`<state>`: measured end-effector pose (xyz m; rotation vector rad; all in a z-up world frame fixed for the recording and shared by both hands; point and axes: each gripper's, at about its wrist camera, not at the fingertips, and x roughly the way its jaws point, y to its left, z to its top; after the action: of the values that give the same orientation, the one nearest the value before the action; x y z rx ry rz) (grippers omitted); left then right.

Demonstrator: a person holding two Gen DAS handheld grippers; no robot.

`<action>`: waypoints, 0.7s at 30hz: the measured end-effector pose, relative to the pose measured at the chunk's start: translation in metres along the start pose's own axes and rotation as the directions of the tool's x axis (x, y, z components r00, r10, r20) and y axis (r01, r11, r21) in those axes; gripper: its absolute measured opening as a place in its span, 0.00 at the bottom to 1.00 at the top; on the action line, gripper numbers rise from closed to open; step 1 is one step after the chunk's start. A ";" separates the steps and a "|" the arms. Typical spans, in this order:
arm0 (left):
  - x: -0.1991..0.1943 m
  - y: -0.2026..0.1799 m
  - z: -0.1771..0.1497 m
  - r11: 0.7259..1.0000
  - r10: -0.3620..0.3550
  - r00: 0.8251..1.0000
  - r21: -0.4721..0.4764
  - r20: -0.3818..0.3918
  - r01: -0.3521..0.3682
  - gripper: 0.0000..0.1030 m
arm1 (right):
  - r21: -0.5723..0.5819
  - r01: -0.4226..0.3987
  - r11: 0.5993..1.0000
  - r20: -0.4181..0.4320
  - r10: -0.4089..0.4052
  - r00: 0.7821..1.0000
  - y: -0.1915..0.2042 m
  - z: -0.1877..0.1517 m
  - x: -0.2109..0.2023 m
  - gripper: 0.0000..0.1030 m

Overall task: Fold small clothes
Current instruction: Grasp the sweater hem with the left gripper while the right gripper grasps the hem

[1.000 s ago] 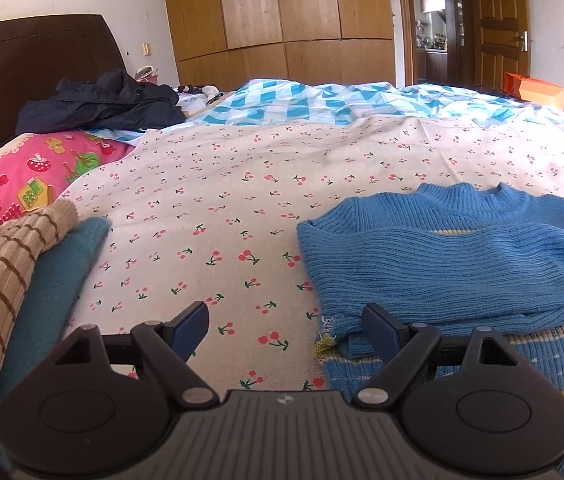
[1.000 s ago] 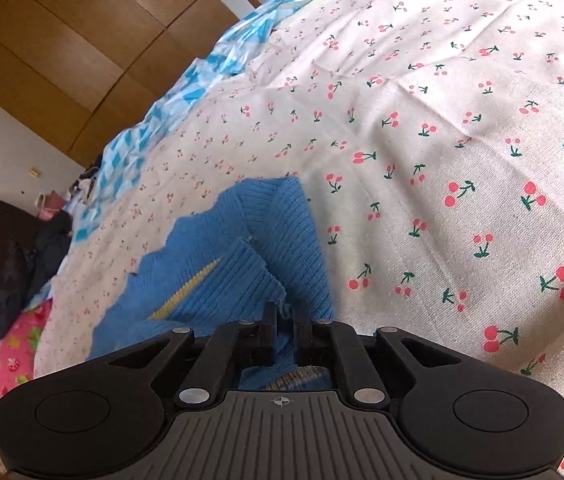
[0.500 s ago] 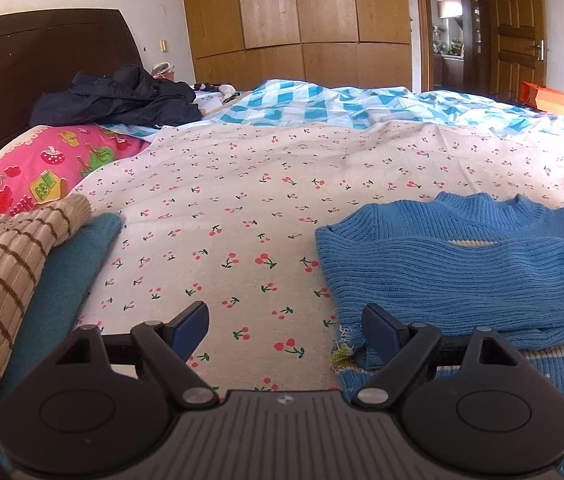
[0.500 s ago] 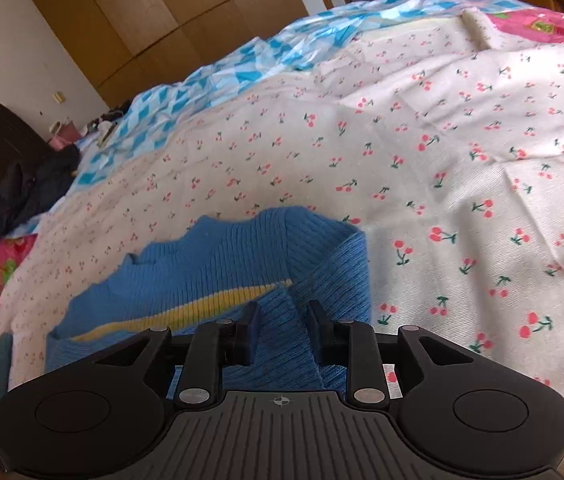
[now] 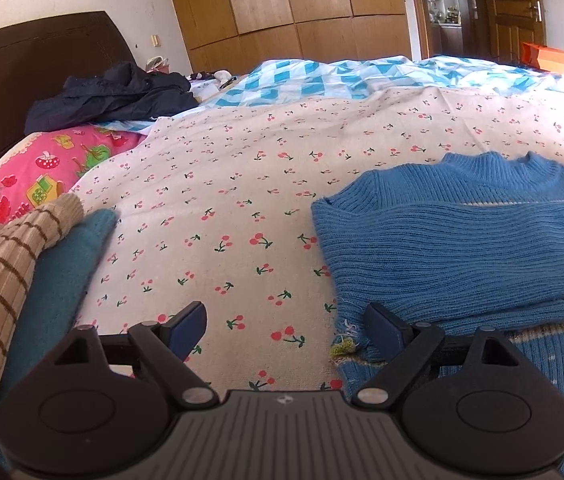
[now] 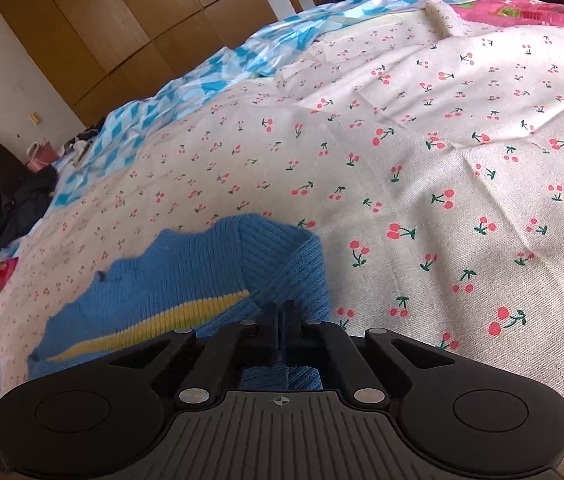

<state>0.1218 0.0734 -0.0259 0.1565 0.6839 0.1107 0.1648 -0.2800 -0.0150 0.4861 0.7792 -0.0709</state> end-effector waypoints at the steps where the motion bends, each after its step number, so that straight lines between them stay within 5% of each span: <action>1: 0.000 0.001 0.000 1.000 -0.002 1.000 -0.006 -0.002 0.002 0.89 | -0.015 0.005 1.000 -0.015 -0.005 1.000 0.001 0.000 0.002 0.00; 7: -0.003 0.003 0.000 1.000 -0.003 1.000 -0.011 0.004 0.003 0.89 | -0.113 0.027 0.993 -0.017 -0.030 0.999 0.017 0.000 -0.007 0.10; 14: -0.019 0.017 -0.001 0.996 -0.070 0.995 -0.055 -0.077 0.066 0.88 | -0.163 -0.075 0.984 -0.083 0.062 0.995 0.023 -0.020 -0.060 0.10; 21: -0.064 0.033 -0.020 0.968 -0.252 0.929 -0.084 -0.271 0.238 0.88 | -0.201 -0.101 0.974 -0.247 0.049 0.968 0.000 -0.058 -0.118 0.13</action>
<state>0.0577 0.0984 0.0041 0.0054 0.9776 -0.0925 0.0425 -0.2674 0.0313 0.3236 0.9933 0.1442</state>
